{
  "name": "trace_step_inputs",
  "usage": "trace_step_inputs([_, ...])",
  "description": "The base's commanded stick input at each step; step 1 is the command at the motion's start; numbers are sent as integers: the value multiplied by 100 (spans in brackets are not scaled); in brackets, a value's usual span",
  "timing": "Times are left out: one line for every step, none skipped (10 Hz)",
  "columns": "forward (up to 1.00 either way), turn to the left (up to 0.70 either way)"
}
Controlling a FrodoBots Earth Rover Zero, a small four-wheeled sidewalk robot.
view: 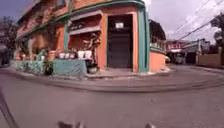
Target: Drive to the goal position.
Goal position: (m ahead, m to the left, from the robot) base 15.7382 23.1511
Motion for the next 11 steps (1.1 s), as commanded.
trace_step_inputs([0, 100])
trace_step_inputs([0, 100])
trace_step_inputs([0, 100])
trace_step_inputs([0, 100])
trace_step_inputs([0, 100])
trace_step_inputs([0, 100])
trace_step_inputs([0, 100])
trace_step_inputs([0, 100])
trace_step_inputs([0, 100])
trace_step_inputs([0, 96])
trace_step_inputs([0, 0])
